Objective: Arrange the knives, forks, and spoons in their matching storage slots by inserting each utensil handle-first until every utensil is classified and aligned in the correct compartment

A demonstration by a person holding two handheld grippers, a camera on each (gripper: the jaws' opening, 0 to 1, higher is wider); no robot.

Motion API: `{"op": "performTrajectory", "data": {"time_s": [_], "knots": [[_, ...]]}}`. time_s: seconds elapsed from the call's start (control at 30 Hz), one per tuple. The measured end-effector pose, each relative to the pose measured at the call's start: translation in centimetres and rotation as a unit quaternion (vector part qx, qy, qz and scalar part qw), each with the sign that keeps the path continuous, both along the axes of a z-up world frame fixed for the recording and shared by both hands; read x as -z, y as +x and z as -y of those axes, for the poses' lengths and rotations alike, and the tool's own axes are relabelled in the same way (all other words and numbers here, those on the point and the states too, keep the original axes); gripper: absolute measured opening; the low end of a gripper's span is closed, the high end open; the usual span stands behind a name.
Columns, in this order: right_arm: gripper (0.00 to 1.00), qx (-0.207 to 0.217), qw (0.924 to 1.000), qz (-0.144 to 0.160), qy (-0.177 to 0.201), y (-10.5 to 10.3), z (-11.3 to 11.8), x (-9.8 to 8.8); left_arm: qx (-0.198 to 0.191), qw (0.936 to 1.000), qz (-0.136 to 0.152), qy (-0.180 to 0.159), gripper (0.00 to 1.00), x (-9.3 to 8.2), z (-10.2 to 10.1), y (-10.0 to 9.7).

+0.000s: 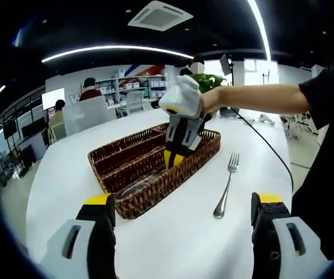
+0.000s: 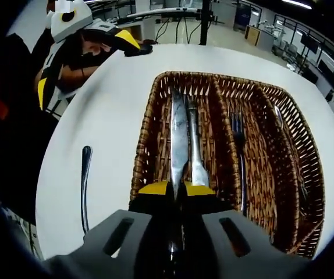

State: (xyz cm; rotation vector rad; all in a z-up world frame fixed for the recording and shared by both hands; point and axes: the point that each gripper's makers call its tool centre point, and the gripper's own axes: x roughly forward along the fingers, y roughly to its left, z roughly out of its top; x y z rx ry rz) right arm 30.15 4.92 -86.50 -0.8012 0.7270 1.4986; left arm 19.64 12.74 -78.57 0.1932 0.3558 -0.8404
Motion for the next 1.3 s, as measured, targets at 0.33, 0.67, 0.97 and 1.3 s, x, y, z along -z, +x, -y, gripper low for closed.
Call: {"op": "performTrajectory", "data": {"time_s": [0.33, 0.67, 0.97, 1.3], "knots": [[0.09, 0.025, 0.9992, 0.003, 0.032, 0.5, -0.2, -1.7, -0.006, 1.0000, 0.000, 0.005, 0.99, -0.1, -0.4, 0.3], [0.24, 0.094, 0.9932, 0.024, 0.065, 0.9, 1.1, -3.2, -0.013, 0.9999, -0.004, 0.006, 0.99, 0.0, -0.5, 0.9], [0.38, 0.168, 0.9785, 0.024, 0.117, 0.7, 2.6, -4.9, -0.016, 0.9999, -0.003, -0.003, 0.99, -0.4, 0.0, 1.5], [0.54, 0.242, 0.9576, 0.042, 0.150, -0.9, 5.3, -5.9, -0.033, 0.9994, 0.001, -0.006, 0.99, -0.7, -0.4, 2.3]]}}
